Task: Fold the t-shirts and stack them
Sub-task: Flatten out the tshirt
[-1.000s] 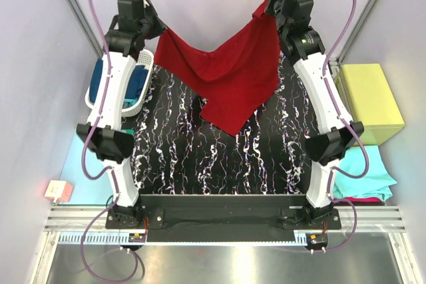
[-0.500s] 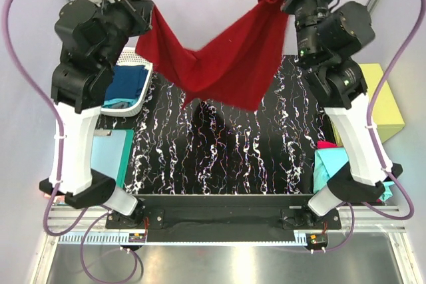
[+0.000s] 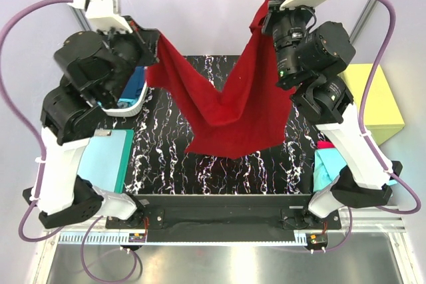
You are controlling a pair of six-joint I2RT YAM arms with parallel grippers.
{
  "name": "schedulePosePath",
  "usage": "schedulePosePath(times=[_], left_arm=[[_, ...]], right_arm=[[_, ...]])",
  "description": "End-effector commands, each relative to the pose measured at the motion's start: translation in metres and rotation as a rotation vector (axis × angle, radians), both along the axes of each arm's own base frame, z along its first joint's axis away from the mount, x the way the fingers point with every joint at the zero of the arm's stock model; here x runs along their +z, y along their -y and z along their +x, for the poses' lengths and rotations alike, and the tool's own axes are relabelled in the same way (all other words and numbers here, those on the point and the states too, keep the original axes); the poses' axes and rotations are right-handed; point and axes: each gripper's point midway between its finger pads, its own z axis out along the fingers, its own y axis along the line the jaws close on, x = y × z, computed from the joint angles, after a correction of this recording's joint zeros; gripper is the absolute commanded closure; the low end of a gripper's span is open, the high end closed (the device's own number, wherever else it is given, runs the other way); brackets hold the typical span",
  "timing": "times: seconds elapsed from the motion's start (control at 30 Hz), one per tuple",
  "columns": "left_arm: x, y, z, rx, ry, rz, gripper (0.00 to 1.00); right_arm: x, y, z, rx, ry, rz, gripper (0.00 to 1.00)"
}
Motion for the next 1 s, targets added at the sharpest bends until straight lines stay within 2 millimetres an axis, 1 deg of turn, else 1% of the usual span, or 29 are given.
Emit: schedulePosePath(times=[0.0,0.03,0.07,0.1,0.13,0.17,0.2,0.23,0.27,0.3,0.33,0.37,0.4,0.43,0.47,0.5,0.57,0.6,0.67,0.7,0.77,0.83,0.87,0.9,0.97], left_arm=[[0.016,-0.017,0.005,0.101,0.053,0.004,1.0],[0.015,-0.014,0.009,0.104,0.05,0.019,1.0],[0.012,-0.012,0.014,0.111,0.046,0.032,0.99],[0.001,0.001,0.029,0.113,0.021,0.067,0.99],[0.0,0.003,0.035,0.115,0.021,0.076,0.99],[-0.006,0.008,0.044,0.116,0.009,0.084,0.99],[-0.007,0.015,0.05,0.082,0.005,0.084,0.99],[-0.019,0.019,0.069,0.092,-0.023,0.087,0.99],[-0.023,0.022,0.078,0.092,-0.033,0.088,0.99],[-0.025,0.025,0.084,0.078,-0.036,0.09,0.99],[-0.027,0.024,0.1,0.095,-0.038,0.086,0.99],[-0.026,0.023,0.106,0.095,-0.033,0.077,0.99],[-0.018,0.026,0.111,0.068,-0.01,0.053,0.99],[-0.02,0.018,0.124,0.085,-0.016,0.028,0.99],[-0.016,0.015,0.129,0.08,-0.008,0.003,0.99],[-0.006,0.008,0.134,0.068,0.014,-0.041,0.99],[0.002,0.004,0.135,0.045,0.033,-0.072,0.99],[0.008,-0.001,0.135,0.051,0.045,-0.092,0.99],[0.016,-0.003,0.127,0.041,0.063,-0.096,0.99],[0.016,-0.003,0.125,0.036,0.061,-0.102,0.99],[0.02,-0.004,0.117,0.028,0.069,-0.108,0.99],[0.014,-0.001,0.114,0.026,0.052,-0.095,0.99],[0.013,-0.004,0.111,0.042,0.048,-0.092,0.99],[0.008,0.001,0.104,0.034,0.034,-0.069,0.99],[0.003,0.001,0.096,0.048,0.018,-0.052,1.0]], right_arm=[[0.022,0.028,-0.009,-0.093,0.047,0.053,1.0],[0.019,0.023,-0.001,-0.111,0.039,0.042,1.0],[0.017,0.023,0.003,-0.123,0.035,0.038,1.0],[0.015,0.022,0.009,-0.125,0.034,0.05,1.0],[0.011,0.031,0.021,-0.148,0.028,0.06,1.0],[0.0,0.036,0.032,-0.153,-0.009,0.043,1.0],[-0.003,0.034,0.041,-0.11,-0.016,0.1,1.0],[-0.01,0.038,0.051,-0.116,-0.032,0.105,1.0],[-0.015,0.052,0.063,-0.151,-0.045,0.102,1.0],[-0.019,0.051,0.069,-0.145,-0.049,0.103,1.0],[-0.024,0.05,0.077,-0.15,-0.056,0.096,1.0],[-0.026,0.054,0.083,-0.161,-0.059,0.095,1.0],[-0.026,0.051,0.086,-0.154,-0.056,0.093,1.0],[-0.025,0.048,0.091,-0.156,-0.051,0.09,1.0],[-0.022,0.047,0.091,-0.152,-0.039,0.096,1.0],[-0.017,0.045,0.093,-0.143,-0.024,0.094,1.0],[-0.009,0.042,0.091,-0.123,-0.003,0.104,1.0],[0.0,0.041,0.087,-0.104,0.019,0.115,1.0],[0.002,0.04,0.085,-0.084,0.022,0.128,1.0],[0.006,0.04,0.082,-0.071,0.029,0.132,1.0],[0.005,0.038,0.08,-0.064,0.024,0.131,1.0],[0.002,0.035,0.076,-0.061,0.011,0.126,1.0],[-0.002,0.034,0.076,-0.068,-0.004,0.122,1.0],[-0.006,0.033,0.074,-0.071,-0.014,0.114,1.0],[-0.011,0.026,0.068,-0.066,-0.035,0.096,1.0]])
